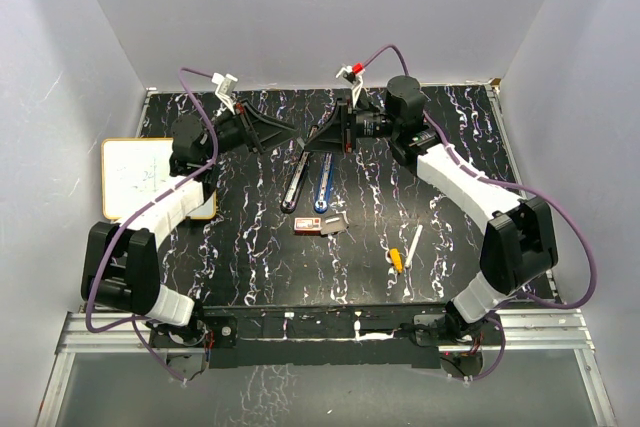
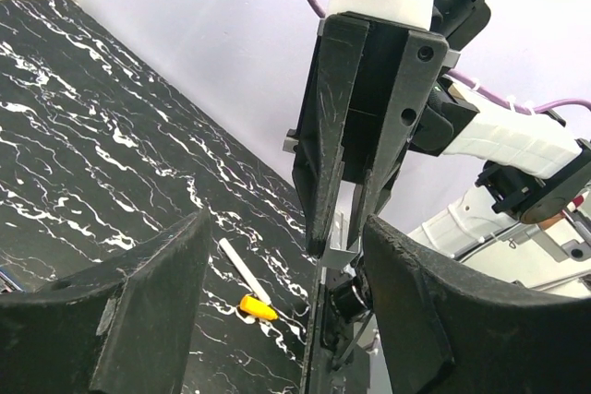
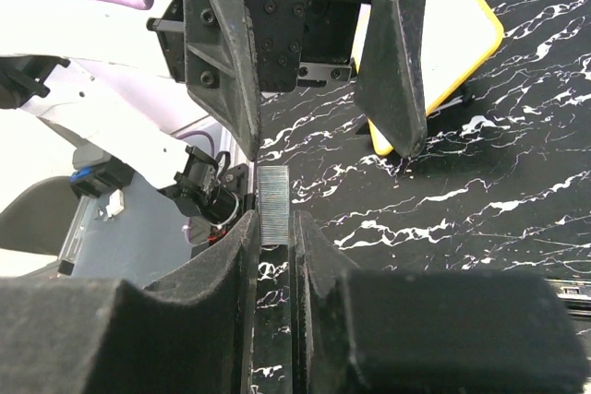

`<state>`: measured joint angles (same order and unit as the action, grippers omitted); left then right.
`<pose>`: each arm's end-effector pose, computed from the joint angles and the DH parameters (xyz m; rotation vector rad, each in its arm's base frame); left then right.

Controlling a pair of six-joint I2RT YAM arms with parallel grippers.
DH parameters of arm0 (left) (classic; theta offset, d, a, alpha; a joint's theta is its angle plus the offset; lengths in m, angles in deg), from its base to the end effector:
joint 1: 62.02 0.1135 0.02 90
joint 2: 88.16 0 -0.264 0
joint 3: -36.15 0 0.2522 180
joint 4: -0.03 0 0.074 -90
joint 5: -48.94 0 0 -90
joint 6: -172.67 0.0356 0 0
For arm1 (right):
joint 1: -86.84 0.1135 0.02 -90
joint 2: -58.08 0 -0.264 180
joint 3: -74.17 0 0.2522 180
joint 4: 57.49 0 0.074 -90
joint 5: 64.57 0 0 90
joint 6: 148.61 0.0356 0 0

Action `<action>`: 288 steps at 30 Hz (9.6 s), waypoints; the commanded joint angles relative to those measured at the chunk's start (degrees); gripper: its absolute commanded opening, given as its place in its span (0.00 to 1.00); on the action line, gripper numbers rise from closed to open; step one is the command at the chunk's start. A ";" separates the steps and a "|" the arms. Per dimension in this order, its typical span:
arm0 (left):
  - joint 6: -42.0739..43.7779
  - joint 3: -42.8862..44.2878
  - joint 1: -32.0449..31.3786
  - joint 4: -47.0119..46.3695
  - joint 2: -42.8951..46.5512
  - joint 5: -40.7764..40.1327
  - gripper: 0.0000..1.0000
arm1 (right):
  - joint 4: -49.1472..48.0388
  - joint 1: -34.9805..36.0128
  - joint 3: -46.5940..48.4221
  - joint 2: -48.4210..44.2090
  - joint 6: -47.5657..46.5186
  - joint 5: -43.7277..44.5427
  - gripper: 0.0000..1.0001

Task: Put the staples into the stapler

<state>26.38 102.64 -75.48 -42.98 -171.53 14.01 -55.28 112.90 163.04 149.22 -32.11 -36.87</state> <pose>0.3001 -0.1018 0.3441 0.4738 1.4163 -1.5409 0.3163 0.1898 0.3604 -0.9022 1.6289 1.5464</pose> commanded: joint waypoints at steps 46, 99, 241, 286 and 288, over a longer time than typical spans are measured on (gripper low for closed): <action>-2.82 0.02 -1.97 -1.03 2.95 -0.01 0.32 | -9.15 -0.76 -1.55 1.87 6.89 2.30 0.13; 2.24 2.41 -2.79 4.15 2.78 -1.44 0.35 | -9.34 -1.12 -2.93 0.79 6.46 2.47 0.13; 36.50 29.28 -28.95 72.80 -21.71 -64.83 0.00 | 2.81 -38.06 -26.33 -13.00 -17.92 13.75 0.44; 35.13 28.30 -31.15 73.55 -24.69 -71.41 0.00 | 1.01 -39.05 -27.84 -13.22 -17.19 12.33 0.45; 35.15 28.33 -31.27 73.55 -24.79 -71.60 0.00 | 1.00 -39.00 -27.90 -13.25 -17.19 12.34 0.45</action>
<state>61.46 129.96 -106.19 29.28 -196.62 -55.89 -50.56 74.32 135.43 137.94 -49.31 -24.00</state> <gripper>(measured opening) 0.159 0.442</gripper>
